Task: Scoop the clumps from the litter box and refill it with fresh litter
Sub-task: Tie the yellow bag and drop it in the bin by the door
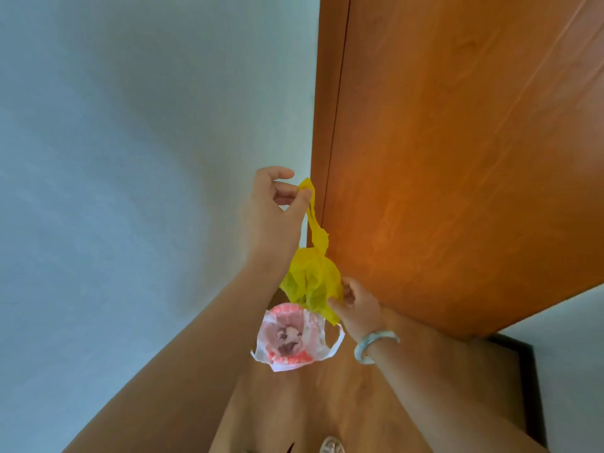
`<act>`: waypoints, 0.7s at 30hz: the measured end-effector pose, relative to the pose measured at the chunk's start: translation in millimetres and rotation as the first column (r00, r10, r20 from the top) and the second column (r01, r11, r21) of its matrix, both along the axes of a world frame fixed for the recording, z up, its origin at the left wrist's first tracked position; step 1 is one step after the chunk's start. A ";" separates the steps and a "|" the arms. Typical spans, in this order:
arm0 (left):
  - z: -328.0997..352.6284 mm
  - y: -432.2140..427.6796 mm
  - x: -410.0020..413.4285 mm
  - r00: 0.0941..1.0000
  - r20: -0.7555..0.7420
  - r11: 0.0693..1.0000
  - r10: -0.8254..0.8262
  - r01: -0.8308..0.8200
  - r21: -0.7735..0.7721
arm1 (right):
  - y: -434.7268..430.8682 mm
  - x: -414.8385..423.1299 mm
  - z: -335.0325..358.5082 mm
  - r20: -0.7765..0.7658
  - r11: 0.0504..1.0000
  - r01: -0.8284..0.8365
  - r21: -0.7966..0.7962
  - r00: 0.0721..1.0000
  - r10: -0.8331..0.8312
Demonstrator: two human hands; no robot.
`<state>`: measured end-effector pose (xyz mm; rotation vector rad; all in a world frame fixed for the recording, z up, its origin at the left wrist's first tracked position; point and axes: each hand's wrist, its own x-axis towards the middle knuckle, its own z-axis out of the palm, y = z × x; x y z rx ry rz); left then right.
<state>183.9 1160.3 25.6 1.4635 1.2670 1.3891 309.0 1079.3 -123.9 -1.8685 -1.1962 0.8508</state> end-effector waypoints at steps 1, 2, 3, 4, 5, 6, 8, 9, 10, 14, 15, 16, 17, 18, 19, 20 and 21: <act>-8.2 7.4 2.4 1.000 0.000 1.000 -0.009 0.009 0.002 | 7.4 1.0 -8.2 0.006 1.000 0.009 -0.007 1.000 -0.009; -17.6 15.1 4.0 1.000 -0.002 1.000 -0.016 0.016 0.007 | 15.3 0.9 -17.4 0.009 1.000 0.016 -0.013 1.000 -0.016; -29.2 22.3 4.8 1.000 -0.010 1.000 -0.020 0.020 0.007 | 22.4 0.1 -28.6 0.005 0.999 0.023 -0.026 1.000 -0.023; -41.5 28.9 4.3 1.000 -0.018 1.000 -0.021 0.021 0.006 | 27.9 -1.4 -39.8 -0.001 0.999 0.026 -0.035 1.000 -0.026; -54.8 35.7 3.4 0.999 -0.022 1.000 -0.023 0.023 0.008 | 34.4 -3.4 -52.8 -0.009 0.999 0.033 -0.038 0.999 -0.033; -70.1 42.0 1.9 0.999 -0.023 1.000 -0.027 0.027 0.009 | 40.0 -5.5 -67.0 -0.010 0.999 0.035 -0.039 0.999 -0.036; -105.2 51.9 -1.6 0.999 -0.027 1.000 -0.028 0.029 0.007 | 49.1 -10.1 -100.1 0.001 0.998 0.032 -0.050 0.999 -0.032; -124.2 57.1 -3.0 0.999 -0.029 1.000 -0.029 0.029 0.010 | 54.2 -12.3 -119.3 0.008 0.998 0.029 -0.053 1.000 -0.028; -144.6 62.1 -4.6 0.999 -0.032 0.999 -0.033 0.033 0.009 | 58.9 -14.3 -139.8 0.010 0.998 0.027 -0.053 1.000 -0.026; -232.7 79.1 -13.8 0.999 -0.047 1.000 -0.024 0.024 0.003 | 74.5 -23.7 -234.3 -0.047 0.997 0.048 -0.053 0.998 -0.050; -256.3 82.9 -16.6 0.999 -0.044 1.000 -0.017 0.017 0.003 | 77.4 -26.2 -260.9 -0.052 0.997 0.035 -0.064 0.998 -0.038; -279.8 86.2 -19.4 0.999 -0.037 1.000 -0.013 0.013 0.001 | 79.9 -28.4 -288.1 -0.050 0.997 0.018 -0.072 0.999 -0.021; -303.1 89.0 -22.2 1.000 -0.030 1.000 -0.009 0.009 -0.002 | 82.1 -31.7 -312.0 -0.051 0.997 0.013 -0.077 0.999 -0.017; -325.4 92.3 -25.0 1.000 -0.027 1.000 -0.006 0.006 -0.003 | 84.7 -35.5 -331.0 -0.051 0.997 0.015 -0.071 0.999 -0.018; -347.8 95.0 -27.7 1.000 -0.027 1.000 -0.007 0.007 -0.008 | 87.2 -38.8 -350.4 -0.047 0.998 0.014 -0.066 0.999 -0.017; -369.9 96.3 -30.4 1.000 -0.028 1.000 -0.008 0.007 -0.014 | 89.1 -42.2 -367.6 -0.033 0.998 0.006 -0.064 0.999 -0.008; -390.8 98.1 -33.0 1.000 -0.030 1.000 -0.004 0.003 -0.016 | 91.7 -43.9 -383.5 -0.017 0.998 -0.012 -0.063 1.000 0.011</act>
